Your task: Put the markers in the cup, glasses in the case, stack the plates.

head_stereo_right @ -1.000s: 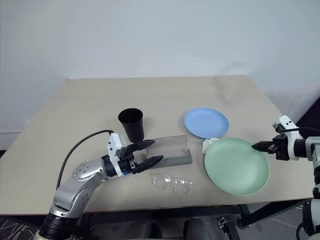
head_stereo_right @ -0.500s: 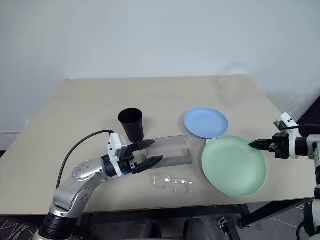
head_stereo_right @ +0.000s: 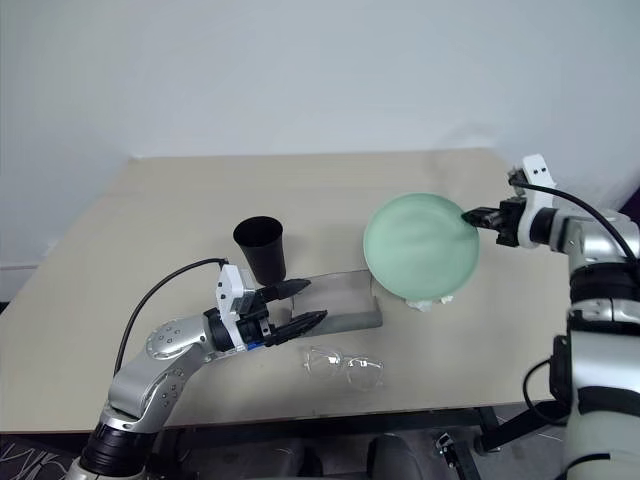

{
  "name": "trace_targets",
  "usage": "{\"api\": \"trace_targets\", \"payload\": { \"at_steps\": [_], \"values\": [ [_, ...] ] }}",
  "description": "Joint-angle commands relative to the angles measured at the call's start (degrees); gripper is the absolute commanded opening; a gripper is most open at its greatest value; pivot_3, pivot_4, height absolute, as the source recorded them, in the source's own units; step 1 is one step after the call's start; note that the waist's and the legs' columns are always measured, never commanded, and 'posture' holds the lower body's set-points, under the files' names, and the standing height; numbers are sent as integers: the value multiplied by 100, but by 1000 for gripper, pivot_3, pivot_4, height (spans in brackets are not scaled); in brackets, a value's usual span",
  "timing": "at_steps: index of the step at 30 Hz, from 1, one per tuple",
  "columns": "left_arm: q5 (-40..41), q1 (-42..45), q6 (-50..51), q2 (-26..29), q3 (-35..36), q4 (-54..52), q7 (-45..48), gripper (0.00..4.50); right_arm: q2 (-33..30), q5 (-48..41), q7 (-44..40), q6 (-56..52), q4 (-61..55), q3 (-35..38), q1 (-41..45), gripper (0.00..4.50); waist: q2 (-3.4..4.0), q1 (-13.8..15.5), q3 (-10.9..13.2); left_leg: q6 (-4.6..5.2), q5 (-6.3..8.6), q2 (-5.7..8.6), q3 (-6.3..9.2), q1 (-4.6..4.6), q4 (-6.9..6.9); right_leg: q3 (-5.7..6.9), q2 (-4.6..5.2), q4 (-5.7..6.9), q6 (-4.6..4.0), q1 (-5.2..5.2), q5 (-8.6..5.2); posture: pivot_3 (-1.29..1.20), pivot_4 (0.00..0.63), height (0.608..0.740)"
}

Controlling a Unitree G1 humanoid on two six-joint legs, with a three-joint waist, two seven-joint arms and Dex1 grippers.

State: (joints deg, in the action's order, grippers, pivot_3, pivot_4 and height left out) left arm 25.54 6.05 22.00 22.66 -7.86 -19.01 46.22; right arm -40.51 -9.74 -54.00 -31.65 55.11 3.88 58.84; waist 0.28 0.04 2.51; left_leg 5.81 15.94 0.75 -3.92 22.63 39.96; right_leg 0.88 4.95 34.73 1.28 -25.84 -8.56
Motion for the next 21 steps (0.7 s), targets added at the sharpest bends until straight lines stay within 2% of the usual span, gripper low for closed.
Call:
{"api": "trace_targets", "payload": {
  "at_steps": [1,5,10,14,18,21],
  "values": [
    [36,164,-67,-10,46,-50,1,3562,191,67,891,334,778,287,644,41,0,-1,0,-1,0,0,-2,1,-5,-1,0,0,-10,-3,7,0,0,740],
    [4,202,-106,0,82,-1,-23,3562,498,266,1695,795,1467,286,920,41,0,-7,-1,-4,5,1,-3,2,-24,1,-4,-4,-33,-7,21,0,0,740],
    [10,189,-121,43,162,-30,-71,3562,689,569,2201,1299,1822,174,917,41,2,-26,0,15,1,4,-16,0,-30,-7,-9,-4,-33,-9,21,0,0,740],
    [19,106,-117,83,209,-106,-117,3562,746,630,2320,1521,1930,247,910,977,2,-47,0,17,0,4,-18,-2,-31,-8,-12,-6,-28,-6,18,0,0,740],
    [39,59,-108,110,218,-162,-149,3562,730,691,2113,1651,1900,170,882,2342,2,-137,0,19,-2,4,-14,-9,-31,-8,-12,-5,-6,1,5,0,0,740],
    [42,62,-104,132,229,-168,-153,3562,653,778,1752,1777,1807,60,850,2342,3,-172,0,22,-6,3,-16,-15,-30,-8,-12,-4,-6,6,5,0,0,740]
  ]
}}
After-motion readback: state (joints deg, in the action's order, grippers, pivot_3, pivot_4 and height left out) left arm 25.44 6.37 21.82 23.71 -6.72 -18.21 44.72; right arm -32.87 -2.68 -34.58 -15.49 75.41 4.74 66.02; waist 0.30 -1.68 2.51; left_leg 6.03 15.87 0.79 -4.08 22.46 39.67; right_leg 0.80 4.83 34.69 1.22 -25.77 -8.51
